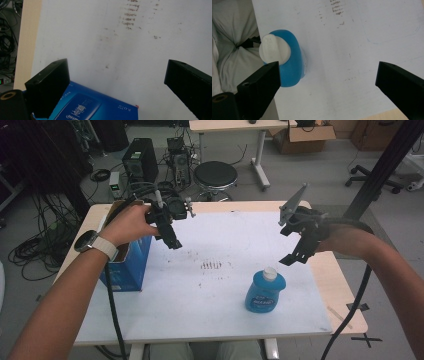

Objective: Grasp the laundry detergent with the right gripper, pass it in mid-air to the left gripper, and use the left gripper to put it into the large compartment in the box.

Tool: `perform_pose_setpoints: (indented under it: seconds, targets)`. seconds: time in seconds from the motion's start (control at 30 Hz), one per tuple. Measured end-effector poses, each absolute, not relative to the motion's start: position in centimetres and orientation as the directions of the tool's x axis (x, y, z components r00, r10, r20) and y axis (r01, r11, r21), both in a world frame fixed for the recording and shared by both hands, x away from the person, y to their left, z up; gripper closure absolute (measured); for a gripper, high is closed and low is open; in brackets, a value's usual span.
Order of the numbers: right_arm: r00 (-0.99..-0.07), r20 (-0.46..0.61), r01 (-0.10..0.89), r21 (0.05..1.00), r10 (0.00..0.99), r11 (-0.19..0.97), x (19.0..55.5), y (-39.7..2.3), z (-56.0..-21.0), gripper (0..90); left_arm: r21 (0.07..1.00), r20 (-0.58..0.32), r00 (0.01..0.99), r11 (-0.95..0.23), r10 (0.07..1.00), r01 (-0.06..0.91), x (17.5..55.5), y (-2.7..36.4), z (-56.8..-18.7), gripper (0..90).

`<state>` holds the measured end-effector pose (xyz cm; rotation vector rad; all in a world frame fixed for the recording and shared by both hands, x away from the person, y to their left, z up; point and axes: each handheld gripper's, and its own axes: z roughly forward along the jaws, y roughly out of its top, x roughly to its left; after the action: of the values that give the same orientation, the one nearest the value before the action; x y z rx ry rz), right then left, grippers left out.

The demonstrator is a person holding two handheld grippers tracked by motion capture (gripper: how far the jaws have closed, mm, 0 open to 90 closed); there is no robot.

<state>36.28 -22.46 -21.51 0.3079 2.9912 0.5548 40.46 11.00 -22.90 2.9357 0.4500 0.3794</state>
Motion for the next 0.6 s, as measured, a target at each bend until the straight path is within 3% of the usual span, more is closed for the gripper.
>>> perform_pose_setpoints:
  seconds: [0.6]
  targets:
    - [-0.984, -0.015, 0.161, 0.372, 0.179, 0.914, 33.2, -24.2, -23.0, 6.1, 0.179, 0.228, 0.924, -0.946, 0.308, 0.271, 40.2, 10.6, -22.8, 6.8]
